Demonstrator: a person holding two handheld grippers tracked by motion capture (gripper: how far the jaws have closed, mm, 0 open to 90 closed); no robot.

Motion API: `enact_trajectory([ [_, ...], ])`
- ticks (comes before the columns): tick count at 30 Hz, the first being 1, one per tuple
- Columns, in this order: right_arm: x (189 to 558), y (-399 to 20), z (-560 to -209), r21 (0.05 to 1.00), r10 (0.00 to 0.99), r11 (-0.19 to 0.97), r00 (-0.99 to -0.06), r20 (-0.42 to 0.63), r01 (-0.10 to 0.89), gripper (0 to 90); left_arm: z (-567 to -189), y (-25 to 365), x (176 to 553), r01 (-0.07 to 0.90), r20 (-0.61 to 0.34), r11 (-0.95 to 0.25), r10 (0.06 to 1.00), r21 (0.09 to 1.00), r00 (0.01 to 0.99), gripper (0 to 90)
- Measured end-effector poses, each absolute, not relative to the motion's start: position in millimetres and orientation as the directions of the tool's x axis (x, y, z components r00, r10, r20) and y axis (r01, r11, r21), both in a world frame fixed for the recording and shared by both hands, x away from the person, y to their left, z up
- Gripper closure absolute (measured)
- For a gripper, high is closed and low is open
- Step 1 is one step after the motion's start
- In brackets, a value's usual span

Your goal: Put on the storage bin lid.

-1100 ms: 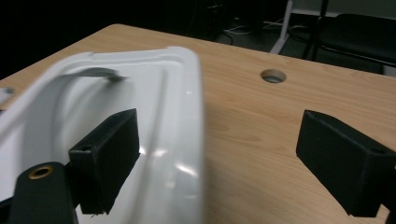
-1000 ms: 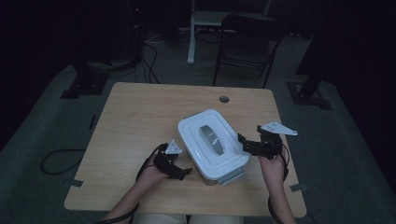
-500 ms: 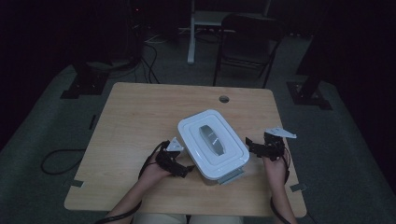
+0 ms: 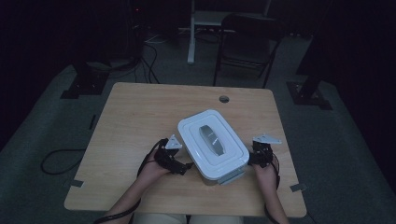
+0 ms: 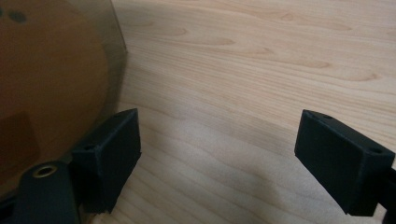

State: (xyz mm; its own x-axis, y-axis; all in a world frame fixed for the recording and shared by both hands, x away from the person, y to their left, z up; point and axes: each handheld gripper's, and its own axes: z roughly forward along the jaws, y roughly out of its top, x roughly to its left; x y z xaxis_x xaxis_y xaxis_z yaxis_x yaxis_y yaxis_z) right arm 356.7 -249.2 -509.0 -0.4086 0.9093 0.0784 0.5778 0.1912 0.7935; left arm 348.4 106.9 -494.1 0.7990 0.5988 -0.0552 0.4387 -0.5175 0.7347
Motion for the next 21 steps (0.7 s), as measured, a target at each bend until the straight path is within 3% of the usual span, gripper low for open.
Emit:
enact_trajectory([
  [21, 328.3, -224.7, -512.8, 0.785, 0.853, 0.216, -0.503, 0.137, 0.58, 16.2, -489.2, 133.2, 349.4, 0.453, -0.022, -0.532, 0.631, 0.715, 0.776, 0.4],
])
